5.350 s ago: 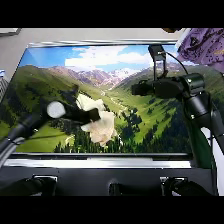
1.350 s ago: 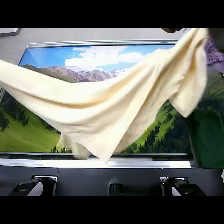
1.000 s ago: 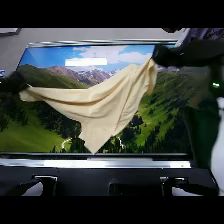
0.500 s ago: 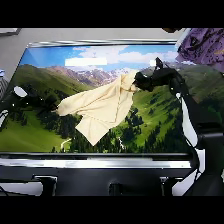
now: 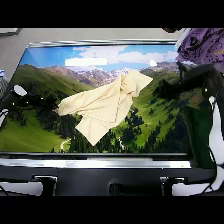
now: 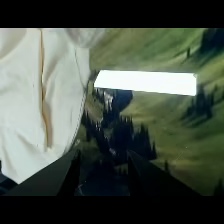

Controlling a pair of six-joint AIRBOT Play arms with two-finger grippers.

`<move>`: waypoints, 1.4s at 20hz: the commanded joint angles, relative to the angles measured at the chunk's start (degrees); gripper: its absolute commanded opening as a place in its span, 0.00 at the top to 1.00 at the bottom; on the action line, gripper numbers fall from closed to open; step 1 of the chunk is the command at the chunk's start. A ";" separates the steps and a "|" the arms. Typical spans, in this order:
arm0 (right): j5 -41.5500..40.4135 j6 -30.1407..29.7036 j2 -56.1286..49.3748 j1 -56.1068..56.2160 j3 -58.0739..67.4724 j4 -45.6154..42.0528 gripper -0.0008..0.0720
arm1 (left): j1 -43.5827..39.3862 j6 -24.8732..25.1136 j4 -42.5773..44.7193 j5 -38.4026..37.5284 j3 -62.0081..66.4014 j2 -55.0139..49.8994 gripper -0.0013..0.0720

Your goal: Fold the clothes and pants, and hang the long-sleeved shirts on hangers.

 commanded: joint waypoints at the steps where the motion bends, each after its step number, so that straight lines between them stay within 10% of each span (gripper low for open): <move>1: 4.90 -1.75 7.19 3.56 -17.84 5.51 0.48 | 0.04 0.15 -0.09 -1.31 0.37 0.17 0.96; 4: 14.08 -0.48 8.85 13.20 -28.37 8.55 0.31 | 0.04 0.15 -0.09 -1.97 0.37 0.17 0.96; 10: 34.56 12.41 7.15 28.41 -31.12 8.68 0.34 | 0.04 0.17 0.00 -2.10 0.37 0.17 0.96; 17: 39.89 17.22 3.30 33.79 -31.12 9.01 0.41 | 0.07 0.20 0.13 -1.99 0.37 0.15 0.96; 20: 42.86 17.79 2.95 34.03 -31.12 9.66 0.54 | 0.07 0.17 0.13 -1.99 0.37 0.17 0.96; 22: 44.02 18.25 2.99 34.03 -30.84 9.73 0.97 | 0.07 0.17 0.11 -1.99 0.37 0.17 0.96; 28: 39.78 16.59 10.03 28.13 -20.72 4.61 0.95 | 2.21 2.49 0.07 -9.05 8.02 1.20 0.96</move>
